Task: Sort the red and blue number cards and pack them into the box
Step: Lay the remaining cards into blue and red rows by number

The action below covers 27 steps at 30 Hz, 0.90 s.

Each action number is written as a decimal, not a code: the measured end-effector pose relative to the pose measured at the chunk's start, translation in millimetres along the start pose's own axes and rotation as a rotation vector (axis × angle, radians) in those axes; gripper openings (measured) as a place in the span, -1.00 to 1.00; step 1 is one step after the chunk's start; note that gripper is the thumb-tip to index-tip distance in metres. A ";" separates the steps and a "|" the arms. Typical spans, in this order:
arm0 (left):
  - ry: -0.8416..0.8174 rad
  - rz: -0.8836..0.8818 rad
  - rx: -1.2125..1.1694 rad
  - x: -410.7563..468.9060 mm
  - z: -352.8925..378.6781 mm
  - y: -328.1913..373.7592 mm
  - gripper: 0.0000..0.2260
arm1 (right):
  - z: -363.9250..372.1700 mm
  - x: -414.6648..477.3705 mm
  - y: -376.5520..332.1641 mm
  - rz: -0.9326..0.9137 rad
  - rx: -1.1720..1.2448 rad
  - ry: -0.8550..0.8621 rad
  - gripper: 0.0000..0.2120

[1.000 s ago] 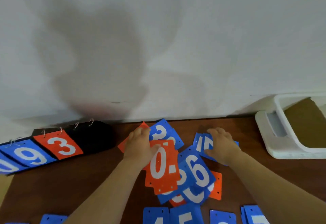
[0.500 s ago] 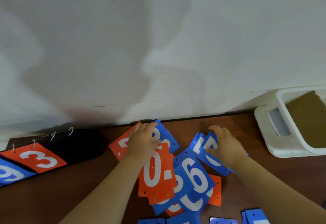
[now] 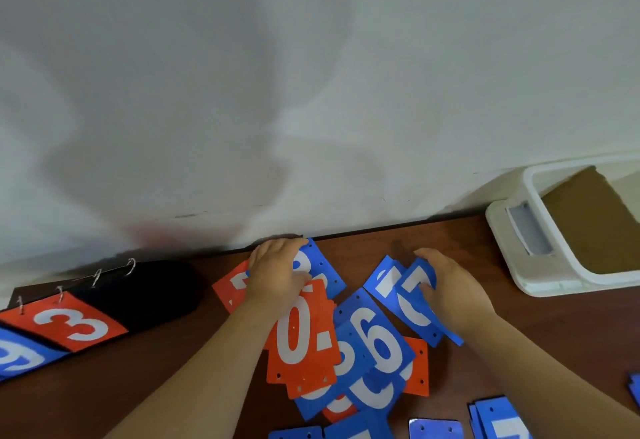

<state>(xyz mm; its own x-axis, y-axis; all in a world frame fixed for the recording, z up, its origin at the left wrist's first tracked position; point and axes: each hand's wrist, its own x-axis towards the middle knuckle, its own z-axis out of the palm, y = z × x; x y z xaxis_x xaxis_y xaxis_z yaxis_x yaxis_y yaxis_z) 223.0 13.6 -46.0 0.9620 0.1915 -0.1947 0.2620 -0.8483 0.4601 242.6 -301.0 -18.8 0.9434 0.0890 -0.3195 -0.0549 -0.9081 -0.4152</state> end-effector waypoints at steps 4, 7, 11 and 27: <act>-0.004 0.071 -0.096 -0.9 -3.8 10.5 -0.55 | -5.2 -1.4 -4.6 0.012 0.044 0.020 -0.45; 0.030 0.134 -0.140 -1.6 -13.5 20.1 -0.65 | -12.8 -2.2 -10.7 0.020 0.054 0.045 -0.52; 0.136 0.186 -0.173 -9.8 -37.9 40.9 -0.72 | -29.1 -9.9 -19.3 0.007 0.121 0.117 -0.78; 0.371 -0.106 -0.751 -229.8 -88.5 142.8 -0.56 | -110.9 -168.0 -49.7 0.026 1.303 0.217 -0.80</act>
<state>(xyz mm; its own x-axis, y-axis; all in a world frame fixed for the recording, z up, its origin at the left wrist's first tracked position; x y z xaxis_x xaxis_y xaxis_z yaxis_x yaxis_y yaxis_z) 46.3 -107.9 141.1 0.8580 0.5126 -0.0323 0.2076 -0.2886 0.9347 123.1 -316.2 150.0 0.9634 -0.1000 -0.2486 -0.2312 0.1584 -0.9599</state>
